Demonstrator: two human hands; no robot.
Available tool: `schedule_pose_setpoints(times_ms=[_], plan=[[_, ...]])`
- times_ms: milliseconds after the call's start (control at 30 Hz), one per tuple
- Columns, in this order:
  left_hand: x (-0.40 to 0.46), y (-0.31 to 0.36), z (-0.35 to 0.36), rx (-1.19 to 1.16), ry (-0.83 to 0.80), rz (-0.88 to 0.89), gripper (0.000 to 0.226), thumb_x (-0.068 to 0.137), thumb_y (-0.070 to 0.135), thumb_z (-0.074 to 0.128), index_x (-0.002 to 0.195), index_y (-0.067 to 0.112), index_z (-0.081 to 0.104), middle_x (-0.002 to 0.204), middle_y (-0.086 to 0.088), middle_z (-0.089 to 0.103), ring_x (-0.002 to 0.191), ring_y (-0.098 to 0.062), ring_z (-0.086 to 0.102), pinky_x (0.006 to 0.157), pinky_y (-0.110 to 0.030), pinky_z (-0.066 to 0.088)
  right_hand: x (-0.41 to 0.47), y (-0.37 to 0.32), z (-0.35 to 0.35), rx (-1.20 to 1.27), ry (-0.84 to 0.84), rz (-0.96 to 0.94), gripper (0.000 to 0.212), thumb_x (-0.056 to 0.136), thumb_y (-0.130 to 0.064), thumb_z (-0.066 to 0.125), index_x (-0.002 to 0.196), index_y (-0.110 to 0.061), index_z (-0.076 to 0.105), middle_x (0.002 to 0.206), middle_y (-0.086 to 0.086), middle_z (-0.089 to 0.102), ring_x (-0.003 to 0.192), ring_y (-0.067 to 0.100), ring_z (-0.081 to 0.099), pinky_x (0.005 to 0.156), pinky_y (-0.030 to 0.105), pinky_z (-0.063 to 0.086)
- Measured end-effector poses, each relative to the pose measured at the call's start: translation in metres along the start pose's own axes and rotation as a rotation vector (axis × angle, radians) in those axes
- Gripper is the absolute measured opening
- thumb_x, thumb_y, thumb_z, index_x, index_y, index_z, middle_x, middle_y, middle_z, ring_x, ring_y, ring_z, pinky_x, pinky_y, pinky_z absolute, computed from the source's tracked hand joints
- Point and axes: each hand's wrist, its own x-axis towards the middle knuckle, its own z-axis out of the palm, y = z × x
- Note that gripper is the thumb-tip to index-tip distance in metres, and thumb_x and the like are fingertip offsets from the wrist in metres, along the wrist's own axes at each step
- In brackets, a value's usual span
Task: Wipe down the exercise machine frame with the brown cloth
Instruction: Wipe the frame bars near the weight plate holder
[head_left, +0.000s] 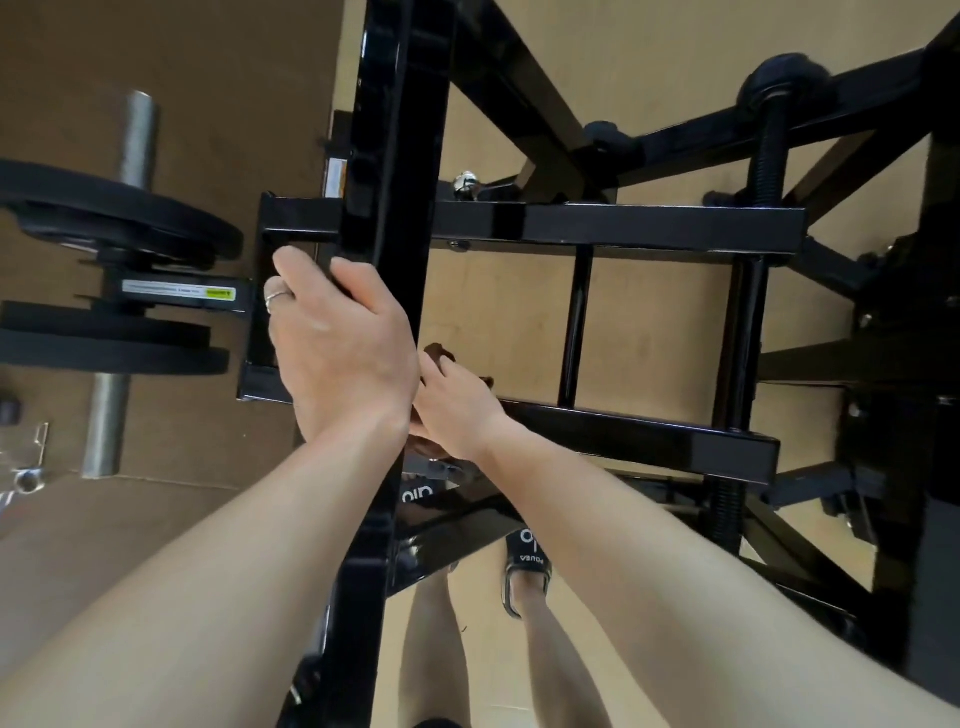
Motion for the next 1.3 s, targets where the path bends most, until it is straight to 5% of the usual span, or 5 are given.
schedule_pose_setpoints(times_ms=[433,833,1067,1200,1300], plan=[[-0.002,0.008,-0.008,-0.033,-0.078,-0.039,0.030,0.110,0.030,0.028,0.115,0.005,0.043,0.108,-0.018,0.052,0.085,-0.030,0.053,0.056,-0.026,0.033,-0.204,0.118,-0.051,-0.020,-0.030,0.349,0.061,0.091,-0.056,0.064,0.139,-0.023,0.045,0.150,0.008,0.040,0.131,0.031,0.050,0.110,0.047,0.048],[-0.002,0.001,-0.003,-0.077,-0.071,-0.044,0.025,0.109,0.031,0.031,0.109,0.009,0.041,0.098,-0.008,0.046,0.076,-0.021,0.047,0.054,-0.020,0.027,-0.036,0.013,-0.011,0.037,0.012,0.160,0.058,0.091,-0.053,0.067,0.132,-0.014,0.053,0.142,0.014,0.049,0.121,0.036,0.055,0.104,0.048,0.049],[-0.002,0.001,-0.006,-0.102,-0.101,-0.043,0.026,0.109,0.033,0.033,0.109,0.009,0.043,0.101,-0.008,0.048,0.073,-0.010,0.045,0.054,-0.016,0.029,-0.059,0.022,-0.014,0.085,0.039,0.204,0.057,0.089,-0.052,0.070,0.131,-0.019,0.049,0.143,0.010,0.047,0.117,0.030,0.055,0.099,0.045,0.052],[0.002,0.005,-0.015,-0.115,-0.211,-0.066,0.027,0.110,0.033,0.032,0.112,0.007,0.041,0.111,-0.013,0.049,0.091,-0.031,0.055,0.062,-0.033,0.046,-0.125,0.058,-0.038,0.059,-0.012,0.357,0.055,0.092,-0.055,0.066,0.133,-0.024,0.048,0.142,0.006,0.044,0.119,0.028,0.053,0.102,0.043,0.050],[0.014,0.005,-0.032,-0.028,-0.338,-0.048,0.034,0.110,0.035,0.036,0.122,0.004,0.042,0.124,-0.019,0.052,0.108,-0.040,0.055,0.091,-0.055,0.050,-0.164,0.083,-0.063,0.094,-0.105,0.506,0.051,0.097,-0.053,0.061,0.136,-0.025,0.044,0.145,0.005,0.039,0.120,0.026,0.052,0.100,0.040,0.049]])
